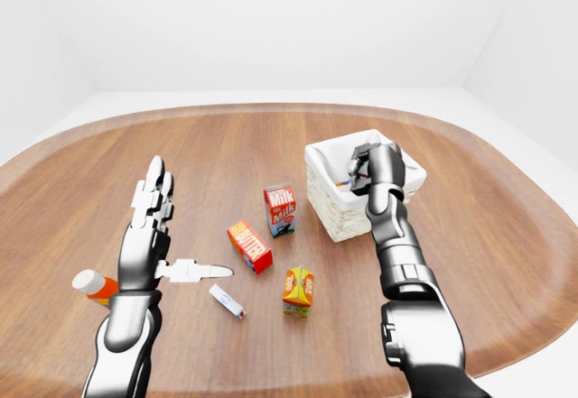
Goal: Pick up the alphabet soup and the tomato sauce, and put them in the basket.
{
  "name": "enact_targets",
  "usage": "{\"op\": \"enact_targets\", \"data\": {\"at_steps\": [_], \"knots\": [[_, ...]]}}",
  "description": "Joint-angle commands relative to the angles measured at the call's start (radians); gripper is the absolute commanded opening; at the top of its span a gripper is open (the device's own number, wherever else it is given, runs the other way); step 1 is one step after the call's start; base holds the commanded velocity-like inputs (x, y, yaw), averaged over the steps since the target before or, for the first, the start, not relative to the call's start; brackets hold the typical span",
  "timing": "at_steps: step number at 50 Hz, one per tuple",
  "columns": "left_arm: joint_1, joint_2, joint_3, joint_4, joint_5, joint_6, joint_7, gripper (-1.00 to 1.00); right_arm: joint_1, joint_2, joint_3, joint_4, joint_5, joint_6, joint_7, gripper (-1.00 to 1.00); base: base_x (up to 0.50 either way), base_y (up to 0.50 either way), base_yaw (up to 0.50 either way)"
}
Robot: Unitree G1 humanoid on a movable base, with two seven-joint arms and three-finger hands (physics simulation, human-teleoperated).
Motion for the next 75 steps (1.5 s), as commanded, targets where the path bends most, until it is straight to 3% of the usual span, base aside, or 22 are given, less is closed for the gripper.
{"op": "enact_targets", "data": {"at_steps": [1, 18, 33, 43, 75], "knots": [[0.001, 0.000, -0.003, -0.007, 0.003, 0.000, -0.002, 1.00, -0.104, -0.014, 0.020, 0.106, -0.029, 0.000, -0.061, -1.00, 0.00, 0.00, 0.00], [-0.002, 0.001, 0.002, -0.001, 0.000, 0.000, -0.002, 1.00, -0.222, -0.010, 0.055, 0.277, -0.100, 0.000, -0.121, -1.00, 0.00, 0.00, 0.00], [-0.005, 0.001, 0.003, 0.003, -0.001, 0.000, -0.002, 1.00, -0.319, 0.005, 0.100, 0.429, -0.245, 0.000, -0.219, -1.00, 0.00, 0.00, 0.00], [-0.005, 0.001, 0.003, 0.003, -0.001, 0.000, -0.002, 1.00, -0.371, 0.010, 0.107, 0.464, -0.333, 0.000, -0.227, -1.00, 0.00, 0.00, 0.00], [-0.005, 0.001, 0.003, 0.003, -0.001, 0.000, -0.002, 1.00, -0.384, 0.017, 0.116, 0.511, -0.553, 0.000, -0.227, -1.00, 0.00, 0.00, 0.00]]}}
